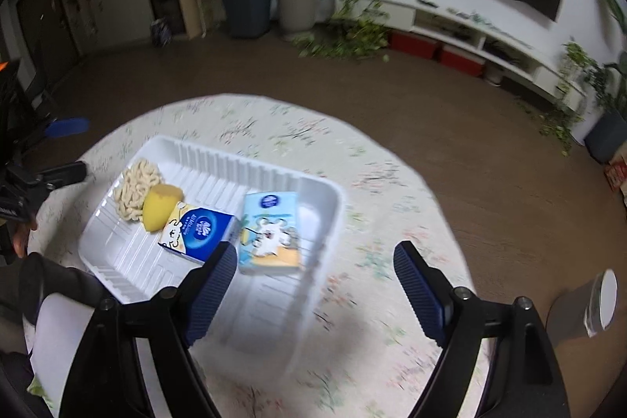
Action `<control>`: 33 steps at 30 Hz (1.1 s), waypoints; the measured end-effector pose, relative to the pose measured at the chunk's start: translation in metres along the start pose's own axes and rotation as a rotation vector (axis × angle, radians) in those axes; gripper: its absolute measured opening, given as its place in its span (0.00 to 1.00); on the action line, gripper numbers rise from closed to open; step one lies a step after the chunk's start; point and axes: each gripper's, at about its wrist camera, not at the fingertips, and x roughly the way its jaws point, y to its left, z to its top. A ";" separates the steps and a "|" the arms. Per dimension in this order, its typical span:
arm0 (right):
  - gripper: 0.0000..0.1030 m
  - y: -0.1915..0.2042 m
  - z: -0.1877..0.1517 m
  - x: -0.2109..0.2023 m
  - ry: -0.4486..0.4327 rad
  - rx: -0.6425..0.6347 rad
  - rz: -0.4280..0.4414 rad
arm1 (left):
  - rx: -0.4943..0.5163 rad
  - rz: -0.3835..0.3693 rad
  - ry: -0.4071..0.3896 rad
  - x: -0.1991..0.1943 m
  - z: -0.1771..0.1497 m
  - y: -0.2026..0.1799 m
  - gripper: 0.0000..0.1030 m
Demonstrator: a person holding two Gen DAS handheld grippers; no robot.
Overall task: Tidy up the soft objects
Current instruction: 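Withdraw both grippers from the tray back toward the table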
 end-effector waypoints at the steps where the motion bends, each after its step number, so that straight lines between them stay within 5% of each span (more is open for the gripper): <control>1: 0.85 -0.008 -0.005 -0.010 -0.014 0.023 -0.006 | -0.020 0.004 -0.014 -0.010 -0.004 0.004 0.89; 12: 0.88 -0.036 -0.087 -0.088 -0.094 0.160 -0.028 | -0.136 0.079 -0.079 -0.110 -0.102 0.007 0.91; 24: 0.89 0.040 -0.217 -0.147 -0.097 0.203 0.066 | -0.191 0.041 -0.088 -0.171 -0.218 -0.067 0.91; 33: 0.89 0.118 -0.276 -0.157 -0.084 0.175 0.152 | -0.202 -0.029 -0.070 -0.176 -0.274 -0.125 0.91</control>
